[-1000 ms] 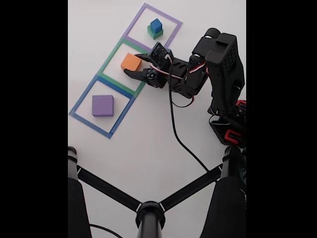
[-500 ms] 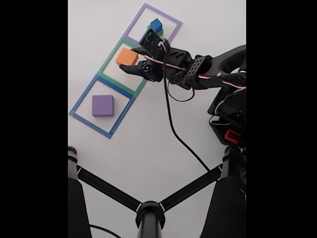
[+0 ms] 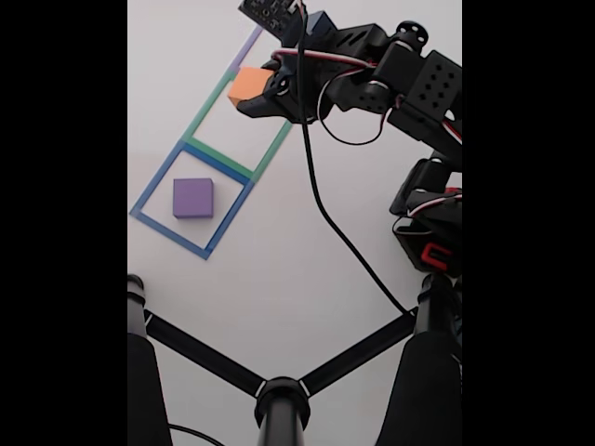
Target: Tower of hanoi
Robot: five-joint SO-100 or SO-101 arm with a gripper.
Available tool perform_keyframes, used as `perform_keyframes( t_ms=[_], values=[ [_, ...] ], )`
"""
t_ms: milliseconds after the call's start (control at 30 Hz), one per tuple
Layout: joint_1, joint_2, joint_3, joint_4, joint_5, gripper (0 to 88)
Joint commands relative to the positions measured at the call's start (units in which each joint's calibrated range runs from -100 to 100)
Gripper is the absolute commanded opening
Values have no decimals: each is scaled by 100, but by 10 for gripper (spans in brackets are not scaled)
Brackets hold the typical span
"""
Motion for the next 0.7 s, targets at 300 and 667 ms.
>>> perform_keyframes(
  t_ms=[300, 667],
  values=[
    [-998, -294, -3362, 2962, 0, 71],
    [-1501, -446, -2481, 2161, 0, 71]
  ],
)
